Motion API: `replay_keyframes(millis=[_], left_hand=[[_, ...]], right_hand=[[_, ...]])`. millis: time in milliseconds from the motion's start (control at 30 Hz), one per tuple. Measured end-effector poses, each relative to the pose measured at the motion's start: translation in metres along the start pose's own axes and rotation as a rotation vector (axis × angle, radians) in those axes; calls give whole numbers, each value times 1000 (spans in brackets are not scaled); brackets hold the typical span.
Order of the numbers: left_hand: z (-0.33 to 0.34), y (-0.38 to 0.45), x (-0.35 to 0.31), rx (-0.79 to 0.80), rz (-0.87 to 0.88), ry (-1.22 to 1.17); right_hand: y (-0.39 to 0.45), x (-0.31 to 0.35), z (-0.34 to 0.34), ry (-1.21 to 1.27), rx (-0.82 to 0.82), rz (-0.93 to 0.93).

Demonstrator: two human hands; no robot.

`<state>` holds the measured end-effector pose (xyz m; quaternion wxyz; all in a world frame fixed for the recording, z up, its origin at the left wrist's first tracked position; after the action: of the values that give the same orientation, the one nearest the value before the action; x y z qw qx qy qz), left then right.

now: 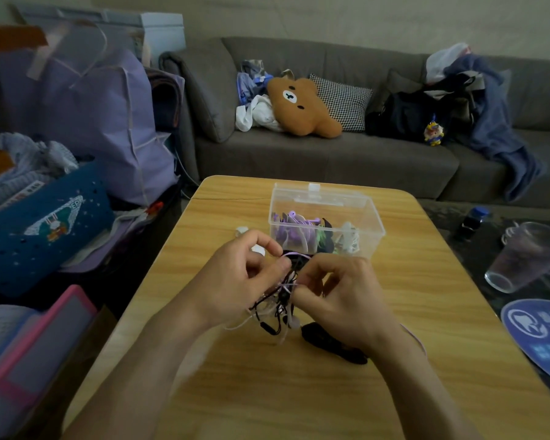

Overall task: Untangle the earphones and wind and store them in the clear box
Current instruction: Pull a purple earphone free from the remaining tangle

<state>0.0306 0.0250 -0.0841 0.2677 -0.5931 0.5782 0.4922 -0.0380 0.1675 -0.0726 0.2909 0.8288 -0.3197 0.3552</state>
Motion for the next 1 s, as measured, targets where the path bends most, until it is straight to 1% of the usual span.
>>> replay_keyframes(millis=[67,133,300,467,567,600,667,767,833,900,933,1000], left_hand=[[0,-2,-1,98,10,-2],[-3,-2,-3,119,54,20],[-8,0,-3,-13,113,113],[-12,1,-6,-142,154,130],[-12,1,-7,-170,140,125],[-11,1,-6,-163,132,127],[-7,2,-5,-134,123,134],[-4,3,-9,-136,187,259],[-5,3,-9,-150,181,297],[-5,3,-6,-136,125,274],[-6,3,-5,-132,106,257],[-8,2,-3,-153,82,181]], right_hand=[[1,-3,-3,28,-1,26],[2,-6,-6,70,-8,49],[1,-4,2,236,45,75],[3,-6,11,318,215,131],[4,-9,10,366,278,174],[4,-7,10,386,270,165],[4,-2,5,462,201,135],[4,1,-1,620,106,123],[4,-4,-3,673,51,174],[5,-9,-4,659,21,255],[5,-12,-4,643,26,294],[5,-15,-2,580,88,352]])
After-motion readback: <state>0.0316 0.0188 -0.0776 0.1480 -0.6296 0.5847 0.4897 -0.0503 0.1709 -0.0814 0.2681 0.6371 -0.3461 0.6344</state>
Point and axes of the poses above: each hand's wrist, its own y-axis towards the middle knuckle, its own z-axis out of the palm, x = y × z, the point moved 6 cm from there along y, towards the middle knuckle, and after that the axes turned 8 degrees about z, right-handed, at the moved point
